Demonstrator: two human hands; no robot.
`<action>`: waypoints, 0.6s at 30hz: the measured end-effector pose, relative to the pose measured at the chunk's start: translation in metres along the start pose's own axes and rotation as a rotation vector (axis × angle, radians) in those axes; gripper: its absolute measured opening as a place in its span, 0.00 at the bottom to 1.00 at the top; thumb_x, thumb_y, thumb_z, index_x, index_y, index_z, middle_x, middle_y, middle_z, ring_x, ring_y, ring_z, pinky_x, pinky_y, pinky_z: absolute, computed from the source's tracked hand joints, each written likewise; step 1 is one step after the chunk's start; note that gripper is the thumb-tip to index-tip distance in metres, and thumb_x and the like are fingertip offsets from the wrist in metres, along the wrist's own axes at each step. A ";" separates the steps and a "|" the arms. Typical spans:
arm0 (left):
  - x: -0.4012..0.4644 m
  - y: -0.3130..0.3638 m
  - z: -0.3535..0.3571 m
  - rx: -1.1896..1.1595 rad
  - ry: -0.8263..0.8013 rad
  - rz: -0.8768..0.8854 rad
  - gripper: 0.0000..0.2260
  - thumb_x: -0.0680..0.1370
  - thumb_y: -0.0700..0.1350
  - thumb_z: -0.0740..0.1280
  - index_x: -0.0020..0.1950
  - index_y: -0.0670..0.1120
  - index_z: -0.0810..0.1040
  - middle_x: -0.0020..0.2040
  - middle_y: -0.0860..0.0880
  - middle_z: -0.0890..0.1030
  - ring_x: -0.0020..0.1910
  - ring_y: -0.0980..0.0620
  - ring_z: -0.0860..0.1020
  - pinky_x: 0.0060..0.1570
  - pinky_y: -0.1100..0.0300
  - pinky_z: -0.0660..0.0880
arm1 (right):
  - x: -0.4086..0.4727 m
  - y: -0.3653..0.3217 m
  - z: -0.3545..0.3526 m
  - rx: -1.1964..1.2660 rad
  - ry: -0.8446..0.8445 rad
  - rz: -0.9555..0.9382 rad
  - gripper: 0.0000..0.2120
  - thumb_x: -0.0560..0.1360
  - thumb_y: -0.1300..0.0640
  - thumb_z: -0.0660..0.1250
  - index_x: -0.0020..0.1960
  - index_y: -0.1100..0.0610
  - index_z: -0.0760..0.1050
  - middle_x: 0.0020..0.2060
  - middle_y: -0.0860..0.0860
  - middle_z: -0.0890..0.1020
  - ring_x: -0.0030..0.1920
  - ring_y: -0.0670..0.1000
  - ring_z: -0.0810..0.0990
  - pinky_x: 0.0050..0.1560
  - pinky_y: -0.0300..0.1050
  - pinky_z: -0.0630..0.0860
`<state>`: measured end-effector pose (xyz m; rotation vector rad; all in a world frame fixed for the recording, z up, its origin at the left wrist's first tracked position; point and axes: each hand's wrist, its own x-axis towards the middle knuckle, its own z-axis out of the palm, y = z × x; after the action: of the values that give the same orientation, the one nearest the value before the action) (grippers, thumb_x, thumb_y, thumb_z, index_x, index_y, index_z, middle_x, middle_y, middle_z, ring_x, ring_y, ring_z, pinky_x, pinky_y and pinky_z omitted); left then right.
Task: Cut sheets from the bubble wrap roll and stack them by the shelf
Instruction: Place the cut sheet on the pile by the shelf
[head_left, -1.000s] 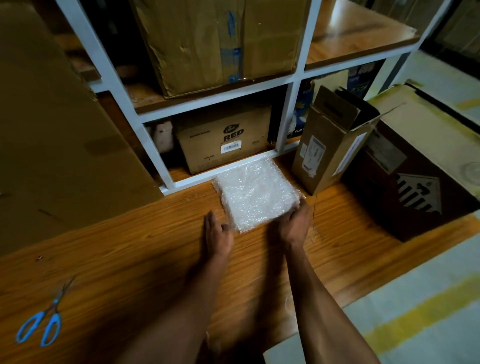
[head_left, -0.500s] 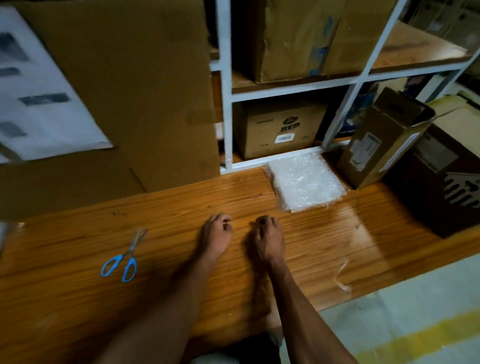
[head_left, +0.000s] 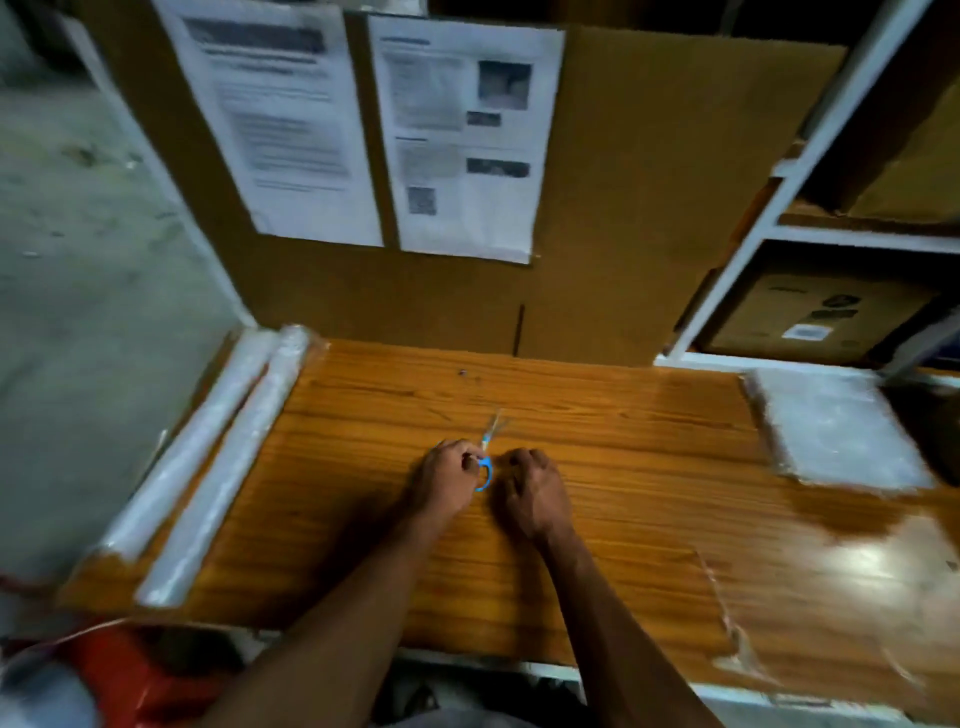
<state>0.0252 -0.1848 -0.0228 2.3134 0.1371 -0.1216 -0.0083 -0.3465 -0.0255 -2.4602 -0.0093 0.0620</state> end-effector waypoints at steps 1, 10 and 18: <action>0.002 -0.011 -0.012 0.005 0.023 -0.021 0.09 0.77 0.43 0.66 0.51 0.50 0.86 0.53 0.47 0.85 0.54 0.44 0.82 0.56 0.51 0.78 | 0.007 -0.013 0.008 -0.030 -0.022 -0.019 0.25 0.74 0.47 0.55 0.63 0.58 0.78 0.58 0.60 0.79 0.56 0.66 0.77 0.58 0.55 0.75; 0.010 -0.088 -0.088 0.073 0.275 -0.132 0.10 0.74 0.41 0.66 0.52 0.49 0.84 0.53 0.44 0.81 0.56 0.41 0.80 0.59 0.51 0.76 | 0.041 -0.078 0.075 -0.315 -0.247 -0.032 0.26 0.82 0.42 0.61 0.74 0.55 0.70 0.77 0.57 0.66 0.72 0.65 0.68 0.69 0.57 0.68; 0.024 -0.151 -0.154 0.345 0.465 -0.576 0.35 0.76 0.64 0.60 0.80 0.53 0.55 0.82 0.40 0.55 0.79 0.35 0.56 0.76 0.35 0.54 | 0.062 -0.075 0.092 -0.401 -0.214 0.028 0.25 0.83 0.49 0.61 0.78 0.56 0.67 0.82 0.56 0.60 0.77 0.64 0.63 0.74 0.58 0.65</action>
<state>0.0349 0.0321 -0.0313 2.5378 1.0917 0.1178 0.0495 -0.2291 -0.0523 -2.8409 -0.0879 0.3684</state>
